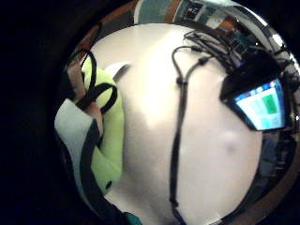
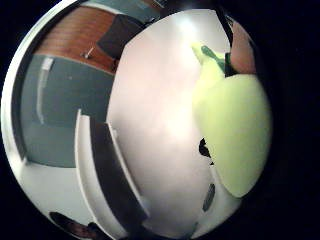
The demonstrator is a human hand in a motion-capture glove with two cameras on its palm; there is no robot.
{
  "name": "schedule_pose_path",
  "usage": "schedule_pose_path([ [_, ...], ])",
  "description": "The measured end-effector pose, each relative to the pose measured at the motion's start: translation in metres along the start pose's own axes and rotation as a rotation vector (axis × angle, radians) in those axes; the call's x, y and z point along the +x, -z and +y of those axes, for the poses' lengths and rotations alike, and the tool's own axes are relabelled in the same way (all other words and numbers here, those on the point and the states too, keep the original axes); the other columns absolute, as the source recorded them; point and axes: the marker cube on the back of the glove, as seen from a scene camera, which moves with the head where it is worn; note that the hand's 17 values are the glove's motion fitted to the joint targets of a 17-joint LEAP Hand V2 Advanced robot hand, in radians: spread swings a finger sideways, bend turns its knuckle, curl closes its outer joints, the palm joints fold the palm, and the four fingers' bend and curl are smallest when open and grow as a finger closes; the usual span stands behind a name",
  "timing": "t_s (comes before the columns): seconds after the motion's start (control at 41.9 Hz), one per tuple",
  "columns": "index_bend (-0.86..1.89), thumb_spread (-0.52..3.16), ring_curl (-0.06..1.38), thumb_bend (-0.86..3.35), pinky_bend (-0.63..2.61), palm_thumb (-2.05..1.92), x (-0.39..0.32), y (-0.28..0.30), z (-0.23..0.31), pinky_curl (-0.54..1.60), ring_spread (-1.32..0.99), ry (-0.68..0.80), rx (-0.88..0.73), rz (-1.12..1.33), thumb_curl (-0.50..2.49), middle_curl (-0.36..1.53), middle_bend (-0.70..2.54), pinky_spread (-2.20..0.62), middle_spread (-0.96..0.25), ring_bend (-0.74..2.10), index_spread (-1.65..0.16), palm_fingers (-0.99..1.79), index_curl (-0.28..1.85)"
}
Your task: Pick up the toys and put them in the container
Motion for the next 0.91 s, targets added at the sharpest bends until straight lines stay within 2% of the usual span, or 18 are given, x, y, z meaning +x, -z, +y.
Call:
schedule_pose_path([
  [0.143, 0.25, 0.9, 0.47, 0.24, 1.06, 0.79, -0.006, 0.024, 0.012, 0.47, -0.35, 0.01, 0.015, -0.046, 0.63, 0.43, 0.55, -0.34, -0.24, 1.06, -0.35, 1.0, 0.38],
  [0.31, 0.32, 0.72, 0.51, 0.23, 1.06, 0.82, -0.057, 0.104, 0.033, 0.48, -0.41, 0.119, 0.085, -0.186, 0.7, 0.51, 0.64, -0.37, -0.29, 1.1, -0.37, 0.99, 0.46],
  [0.501, 0.38, 0.56, 0.55, 0.21, 1.07, 0.82, -0.16, 0.167, 0.089, 0.49, -0.44, 0.379, 0.037, -0.32, 0.77, 0.59, 0.71, -0.39, -0.34, 1.12, -0.39, 0.96, 0.54],
  [0.668, 0.42, 0.46, 0.58, 0.19, 1.1, 0.8, -0.25, 0.149, 0.158, 0.5, -0.46, 0.61, -0.089, -0.227, 0.82, 0.66, 0.74, -0.39, -0.37, 1.15, -0.4, 0.91, 0.62],
  [0.811, 0.29, 0.45, 0.6, 0.12, 1.14, 0.74, -0.288, 0.111, 0.195, 0.5, -0.43, 0.699, -0.33, -0.134, 0.83, 0.67, 0.68, -0.39, -0.36, 1.17, -0.39, 0.77, 0.64],
  [0.859, 0.2, 0.52, 0.6, 0.09, 1.15, 0.71, -0.293, 0.099, 0.204, 0.5, -0.41, 0.712, -0.44, -0.124, 0.82, 0.67, 0.63, -0.38, -0.35, 1.18, -0.38, 0.7, 0.63],
  [0.906, 0.15, 0.71, 0.58, 0.05, 1.16, 0.61, -0.295, 0.089, 0.211, 0.51, -0.37, 0.722, -0.519, -0.148, 0.77, 0.64, 0.53, -0.33, -0.3, 1.08, -0.36, 0.32, 0.62],
])
